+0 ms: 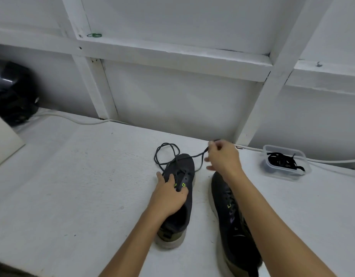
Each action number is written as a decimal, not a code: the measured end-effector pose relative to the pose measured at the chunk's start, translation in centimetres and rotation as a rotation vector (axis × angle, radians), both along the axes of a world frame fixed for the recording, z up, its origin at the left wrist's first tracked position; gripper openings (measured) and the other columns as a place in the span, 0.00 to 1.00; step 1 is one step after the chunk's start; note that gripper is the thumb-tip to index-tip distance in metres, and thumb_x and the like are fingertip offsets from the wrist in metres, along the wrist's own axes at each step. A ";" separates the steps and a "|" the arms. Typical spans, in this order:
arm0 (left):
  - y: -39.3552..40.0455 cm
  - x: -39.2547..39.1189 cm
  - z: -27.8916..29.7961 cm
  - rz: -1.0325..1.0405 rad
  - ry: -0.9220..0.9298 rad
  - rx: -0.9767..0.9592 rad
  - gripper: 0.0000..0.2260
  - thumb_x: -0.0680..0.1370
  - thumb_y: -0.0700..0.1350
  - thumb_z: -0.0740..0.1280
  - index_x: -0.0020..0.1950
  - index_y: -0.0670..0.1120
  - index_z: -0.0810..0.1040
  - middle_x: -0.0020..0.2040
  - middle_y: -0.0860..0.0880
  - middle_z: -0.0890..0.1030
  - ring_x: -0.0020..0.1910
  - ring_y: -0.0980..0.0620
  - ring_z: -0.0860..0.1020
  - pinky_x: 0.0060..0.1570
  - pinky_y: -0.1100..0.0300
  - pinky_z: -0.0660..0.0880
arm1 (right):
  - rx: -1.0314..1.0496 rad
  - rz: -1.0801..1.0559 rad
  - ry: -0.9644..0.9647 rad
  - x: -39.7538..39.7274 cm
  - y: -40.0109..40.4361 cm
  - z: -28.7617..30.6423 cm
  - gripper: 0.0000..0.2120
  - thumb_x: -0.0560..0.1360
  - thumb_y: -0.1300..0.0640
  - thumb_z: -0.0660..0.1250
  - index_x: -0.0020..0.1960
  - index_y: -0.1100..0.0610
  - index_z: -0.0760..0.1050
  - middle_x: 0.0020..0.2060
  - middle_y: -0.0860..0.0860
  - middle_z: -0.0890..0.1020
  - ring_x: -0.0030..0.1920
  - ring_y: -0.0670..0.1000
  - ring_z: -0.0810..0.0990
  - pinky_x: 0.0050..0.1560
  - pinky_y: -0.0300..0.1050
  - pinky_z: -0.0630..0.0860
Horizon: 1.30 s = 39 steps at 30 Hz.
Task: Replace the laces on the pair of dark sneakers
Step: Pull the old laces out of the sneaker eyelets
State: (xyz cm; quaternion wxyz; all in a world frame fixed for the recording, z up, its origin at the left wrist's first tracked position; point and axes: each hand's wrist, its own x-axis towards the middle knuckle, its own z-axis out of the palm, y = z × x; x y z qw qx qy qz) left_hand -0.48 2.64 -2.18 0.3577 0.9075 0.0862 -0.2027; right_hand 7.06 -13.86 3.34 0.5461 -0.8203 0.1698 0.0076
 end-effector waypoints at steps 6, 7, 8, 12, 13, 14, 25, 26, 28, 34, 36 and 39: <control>0.1 0.1 0.0 0.007 0.000 0.004 0.34 0.81 0.60 0.58 0.83 0.50 0.51 0.82 0.46 0.36 0.77 0.45 0.63 0.72 0.55 0.62 | -0.305 0.377 0.175 -2.4 2.0 -2.4 0.11 0.76 0.51 0.74 0.50 0.59 0.81 0.42 0.55 0.85 0.37 0.52 0.84 0.39 0.48 0.83; 0.1 0.1 0.0 0.008 -0.002 0.002 0.34 0.81 0.59 0.58 0.83 0.50 0.51 0.82 0.45 0.36 0.77 0.46 0.63 0.72 0.56 0.62 | -0.368 0.389 0.133 -2.3 2.1 -2.4 0.08 0.77 0.53 0.73 0.45 0.58 0.81 0.38 0.54 0.84 0.34 0.51 0.82 0.43 0.50 0.83; 0.1 0.0 0.0 0.010 -0.002 0.000 0.34 0.81 0.59 0.58 0.83 0.50 0.51 0.82 0.45 0.36 0.77 0.46 0.63 0.72 0.56 0.62 | -0.425 0.414 0.121 -2.2 2.1 -2.5 0.09 0.78 0.55 0.71 0.41 0.57 0.79 0.35 0.54 0.83 0.33 0.50 0.80 0.45 0.50 0.82; 0.1 0.0 0.1 0.014 -0.001 -0.008 0.34 0.81 0.59 0.58 0.83 0.50 0.51 0.82 0.45 0.37 0.77 0.45 0.62 0.72 0.56 0.61 | -0.597 0.479 0.110 -1.2 1.6 -1.6 0.02 0.79 0.61 0.64 0.48 0.59 0.75 0.43 0.53 0.79 0.51 0.58 0.80 0.43 0.46 0.72; 0.1 -0.1 0.2 0.014 -0.001 -0.014 0.33 0.81 0.59 0.58 0.83 0.50 0.51 0.82 0.45 0.37 0.77 0.45 0.63 0.73 0.55 0.61 | -0.579 0.391 0.067 -0.8 1.2 -1.1 0.04 0.79 0.63 0.64 0.54 0.59 0.74 0.48 0.53 0.80 0.54 0.58 0.79 0.45 0.45 0.70; 0.1 -0.1 0.2 0.012 -0.004 -0.022 0.33 0.81 0.59 0.58 0.83 0.50 0.52 0.82 0.45 0.37 0.77 0.45 0.63 0.73 0.55 0.62 | -0.535 0.278 0.007 -0.4 0.7 -0.5 0.06 0.79 0.63 0.63 0.56 0.60 0.74 0.52 0.54 0.80 0.53 0.57 0.79 0.45 0.44 0.70; 0.2 -0.1 -0.1 0.024 -0.073 -0.077 0.31 0.80 0.57 0.60 0.81 0.49 0.59 0.81 0.47 0.52 0.70 0.49 0.71 0.71 0.53 0.68 | -0.537 0.364 0.238 -1.7 1.4 -1.7 0.22 0.79 0.40 0.65 0.47 0.60 0.80 0.41 0.55 0.86 0.40 0.55 0.86 0.44 0.46 0.81; 0.2 -0.1 -0.2 0.021 -0.087 -0.076 0.30 0.80 0.57 0.61 0.80 0.49 0.59 0.81 0.48 0.52 0.70 0.49 0.71 0.70 0.53 0.68 | -0.485 0.394 0.268 -2.0 1.8 -1.9 0.23 0.79 0.39 0.66 0.43 0.60 0.80 0.36 0.55 0.86 0.35 0.54 0.86 0.42 0.46 0.83; 0.2 -0.2 -0.2 0.016 -0.117 -0.071 0.29 0.80 0.56 0.61 0.79 0.49 0.61 0.81 0.49 0.52 0.70 0.48 0.71 0.70 0.50 0.69 | -0.440 0.388 0.238 -2.2 2.4 -2.4 0.22 0.78 0.41 0.69 0.40 0.59 0.79 0.33 0.54 0.85 0.32 0.54 0.85 0.43 0.49 0.84; 0.1 -0.1 -0.4 0.014 -0.132 -0.073 0.28 0.80 0.56 0.61 0.78 0.48 0.63 0.82 0.48 0.50 0.73 0.46 0.68 0.71 0.49 0.68 | -0.408 0.372 0.099 -1.6 2.8 -2.9 0.07 0.80 0.56 0.67 0.44 0.57 0.78 0.41 0.56 0.85 0.41 0.57 0.84 0.50 0.56 0.83; 0.2 -0.2 -0.4 0.018 -0.117 -0.085 0.32 0.80 0.57 0.61 0.81 0.48 0.58 0.83 0.50 0.47 0.74 0.48 0.67 0.73 0.50 0.66 | -0.270 0.237 0.053 -1.0 2.4 -2.5 0.07 0.81 0.60 0.63 0.45 0.58 0.76 0.43 0.57 0.84 0.42 0.57 0.86 0.48 0.58 0.83; 0.3 -0.3 -0.4 0.012 -0.123 -0.109 0.31 0.80 0.58 0.61 0.81 0.50 0.59 0.81 0.51 0.51 0.71 0.50 0.70 0.71 0.51 0.68 | -0.017 -0.059 -0.048 0.0 1.4 -1.1 0.07 0.83 0.58 0.61 0.47 0.56 0.75 0.42 0.56 0.82 0.41 0.55 0.86 0.43 0.58 0.85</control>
